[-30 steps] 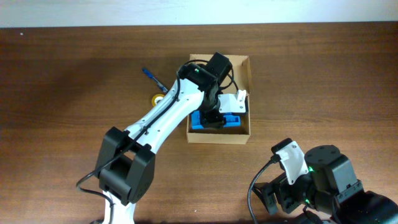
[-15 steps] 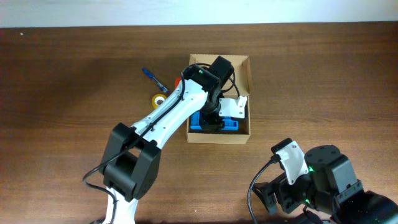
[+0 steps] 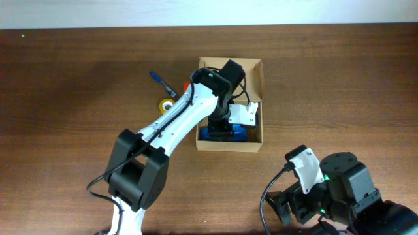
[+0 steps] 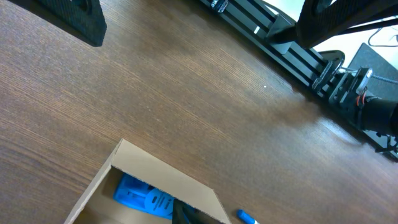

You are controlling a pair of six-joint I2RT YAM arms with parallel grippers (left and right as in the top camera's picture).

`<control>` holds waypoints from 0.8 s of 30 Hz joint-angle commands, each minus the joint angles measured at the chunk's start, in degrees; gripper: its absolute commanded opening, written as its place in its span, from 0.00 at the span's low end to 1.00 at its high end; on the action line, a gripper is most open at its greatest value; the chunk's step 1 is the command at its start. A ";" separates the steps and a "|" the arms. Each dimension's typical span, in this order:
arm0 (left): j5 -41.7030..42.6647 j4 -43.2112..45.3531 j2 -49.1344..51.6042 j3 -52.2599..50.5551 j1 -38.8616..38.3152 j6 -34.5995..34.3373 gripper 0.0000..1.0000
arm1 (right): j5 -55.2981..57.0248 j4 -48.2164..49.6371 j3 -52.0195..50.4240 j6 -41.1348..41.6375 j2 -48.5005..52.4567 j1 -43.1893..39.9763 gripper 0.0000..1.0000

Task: Pack container
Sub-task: 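Move the left gripper to the white staple box and grasp it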

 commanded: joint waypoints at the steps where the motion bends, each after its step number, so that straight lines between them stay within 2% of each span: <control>1: -0.46 -0.55 -0.13 5.77 -0.07 -4.46 0.65 | 0.09 0.17 0.74 0.02 -0.20 0.28 0.99; 5: -8.15 -7.69 -1.22 15.74 0.00 -5.46 0.66 | 0.09 0.17 0.74 0.02 -0.20 0.28 0.99; 7: -11.80 -9.29 -2.89 16.57 0.35 -6.58 0.66 | 0.09 0.17 0.74 0.02 -0.22 0.28 0.99; 10: -12.11 -10.21 -6.27 16.57 3.06 -9.66 0.65 | 0.09 0.17 0.74 0.00 -0.22 0.28 0.99; 12: -7.26 -11.58 -8.72 16.57 5.68 -9.73 0.65 | 0.09 0.17 0.74 0.00 -0.22 0.28 0.99; 14: -2.75 -13.00 -10.16 16.33 8.85 -9.75 0.73 | 0.09 0.17 0.74 0.02 -0.22 0.28 0.99; 16: -1.20 -14.60 -10.34 15.23 11.96 -9.75 0.78 | 0.09 0.17 0.74 0.02 -0.22 0.28 0.99; 20: 1.75 -14.14 -10.47 12.35 16.87 -9.79 0.78 | 0.07 0.15 0.74 0.02 -0.22 0.28 0.99; 22: 3.78 -13.88 -10.86 12.35 19.04 -10.38 0.83 | 0.09 0.17 0.74 0.02 -0.20 0.28 0.99; 24: 4.46 -13.97 -11.69 12.33 20.70 -11.15 0.83 | 0.09 0.17 0.74 0.02 -0.20 0.28 0.99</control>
